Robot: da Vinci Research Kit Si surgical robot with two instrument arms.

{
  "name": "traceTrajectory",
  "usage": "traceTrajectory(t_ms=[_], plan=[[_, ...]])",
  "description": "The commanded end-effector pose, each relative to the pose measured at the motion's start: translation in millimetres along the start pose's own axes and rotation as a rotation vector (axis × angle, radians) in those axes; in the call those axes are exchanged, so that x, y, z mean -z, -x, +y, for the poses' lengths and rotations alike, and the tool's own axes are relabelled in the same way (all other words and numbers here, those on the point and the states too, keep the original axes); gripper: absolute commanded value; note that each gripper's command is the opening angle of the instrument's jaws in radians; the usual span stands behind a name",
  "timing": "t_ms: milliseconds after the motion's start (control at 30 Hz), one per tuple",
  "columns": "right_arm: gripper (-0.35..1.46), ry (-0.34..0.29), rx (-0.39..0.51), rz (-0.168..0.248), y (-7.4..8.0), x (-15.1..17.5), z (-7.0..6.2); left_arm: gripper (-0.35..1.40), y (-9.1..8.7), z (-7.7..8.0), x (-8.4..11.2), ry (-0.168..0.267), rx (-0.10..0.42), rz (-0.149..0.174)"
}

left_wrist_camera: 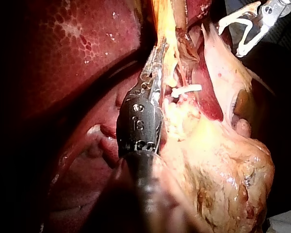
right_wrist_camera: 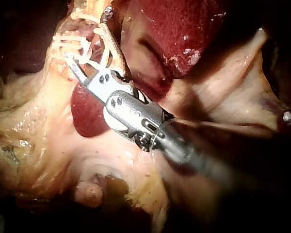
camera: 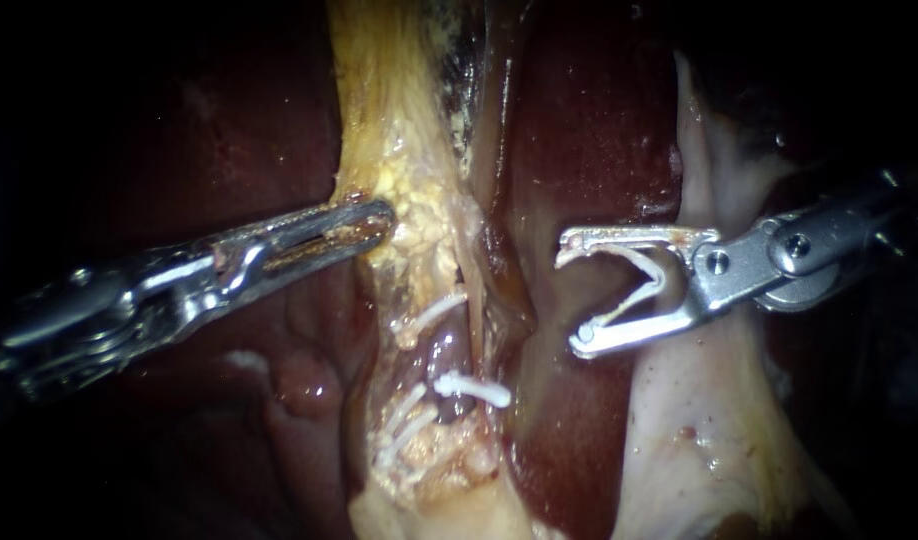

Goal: Clipping second clip right tube

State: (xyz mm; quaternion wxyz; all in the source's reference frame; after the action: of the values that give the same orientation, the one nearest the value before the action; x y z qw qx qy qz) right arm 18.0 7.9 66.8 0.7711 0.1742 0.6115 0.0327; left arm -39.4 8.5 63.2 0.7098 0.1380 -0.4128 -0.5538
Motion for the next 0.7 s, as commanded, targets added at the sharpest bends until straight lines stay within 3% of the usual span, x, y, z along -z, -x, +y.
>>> traceTrajectory(t_ms=[33, 67, 233, 367, 500, 700], plan=[[0.60, 0.000, -0.001, 0.000, 0.0, -0.1, -0.2, -0.35, 0.0, 0.0, 0.1, -0.001, 0.000, 0.000], [0.60, -0.001, 0.002, 0.000, 0.2, -0.2, -0.3, -0.35, 0.1, 0.0, 0.3, -0.001, 0.000, 0.000], [0.60, -0.020, -0.191, 0.013, 2.0, -2.2, -1.3, -0.35, 1.5, -0.5, 2.5, -0.011, 0.006, 0.010], [0.60, -0.044, -0.321, 0.009, 4.3, -5.0, -1.9, -0.35, 2.8, -1.5, 5.0, -0.010, 0.016, -0.013], [0.59, -0.067, -0.410, -0.041, 7.4, -8.3, -2.7, -0.35, 3.4, -2.4, 6.7, -0.014, 0.021, -0.024], [0.58, -0.047, -0.483, -0.055, 10.1, -11.1, -1.7, -0.35, 4.0, -3.6, 8.1, -0.019, 0.032, -0.032]])
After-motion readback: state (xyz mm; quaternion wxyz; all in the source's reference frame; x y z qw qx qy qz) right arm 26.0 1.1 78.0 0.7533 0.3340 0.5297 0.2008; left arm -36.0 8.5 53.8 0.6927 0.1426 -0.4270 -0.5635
